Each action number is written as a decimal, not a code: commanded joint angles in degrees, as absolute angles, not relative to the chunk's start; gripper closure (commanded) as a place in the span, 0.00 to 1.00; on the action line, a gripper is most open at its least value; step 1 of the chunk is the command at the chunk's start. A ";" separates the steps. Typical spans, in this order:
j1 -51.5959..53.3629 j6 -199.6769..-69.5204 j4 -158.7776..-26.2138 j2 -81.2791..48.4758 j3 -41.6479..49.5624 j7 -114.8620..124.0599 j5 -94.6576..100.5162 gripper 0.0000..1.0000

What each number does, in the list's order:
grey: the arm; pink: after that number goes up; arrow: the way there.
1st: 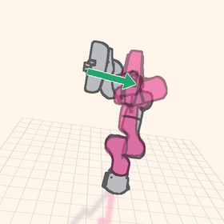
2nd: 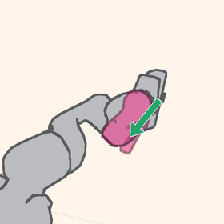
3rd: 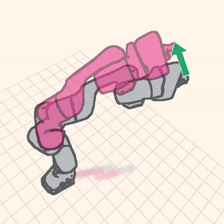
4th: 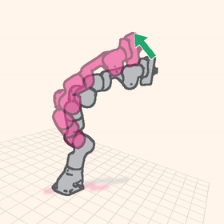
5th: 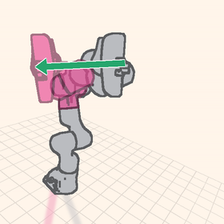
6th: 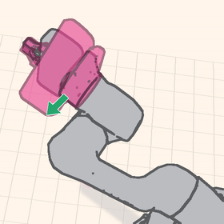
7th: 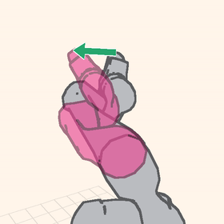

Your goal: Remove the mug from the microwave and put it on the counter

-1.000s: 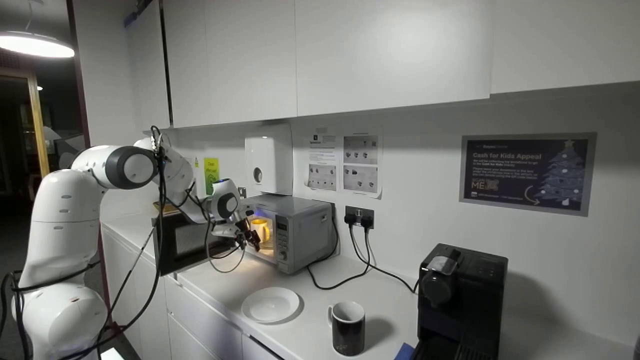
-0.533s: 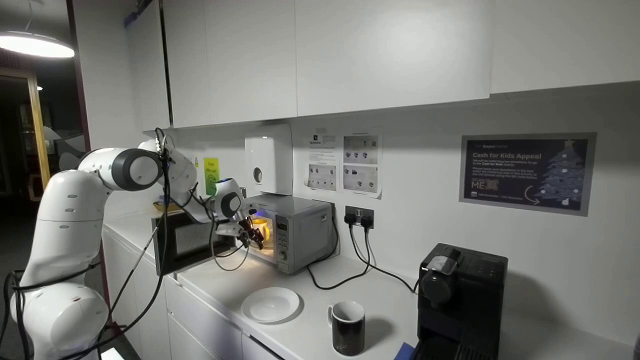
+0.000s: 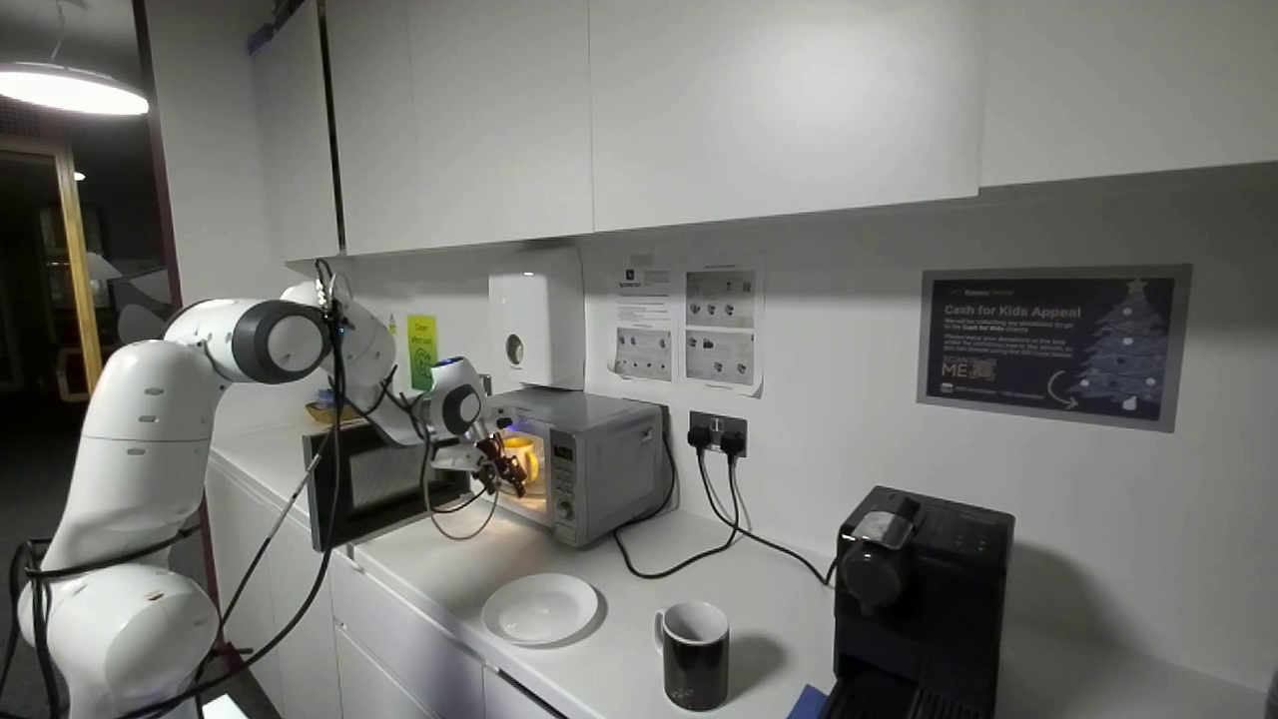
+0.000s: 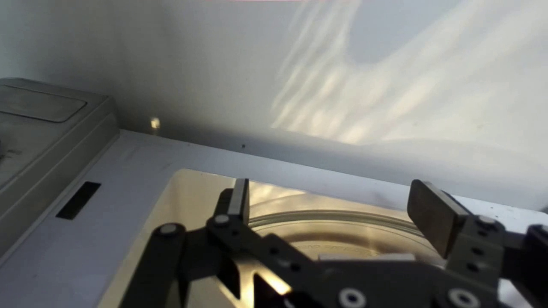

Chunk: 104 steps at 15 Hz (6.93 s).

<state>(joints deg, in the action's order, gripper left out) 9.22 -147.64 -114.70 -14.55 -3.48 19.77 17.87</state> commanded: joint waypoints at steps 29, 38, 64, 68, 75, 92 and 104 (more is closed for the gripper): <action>18.81 -159.07 -119.88 -13.92 5.42 54.79 47.94 0.00; 18.86 -163.65 -119.33 -14.74 7.64 70.06 64.55 0.00; 16.83 -165.61 -112.72 -17.26 8.12 108.59 102.64 0.00; 15.99 -166.06 -111.09 -18.44 8.03 109.76 104.26 0.00; 15.04 -167.04 -106.74 -22.70 7.74 109.42 104.25 0.00; 15.24 -166.77 -101.49 -26.07 7.58 109.17 105.88 0.36; 15.38 -167.77 -102.46 -25.35 7.03 108.96 106.45 0.30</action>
<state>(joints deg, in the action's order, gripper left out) 15.91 -164.92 -103.45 -25.38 7.26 107.55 103.59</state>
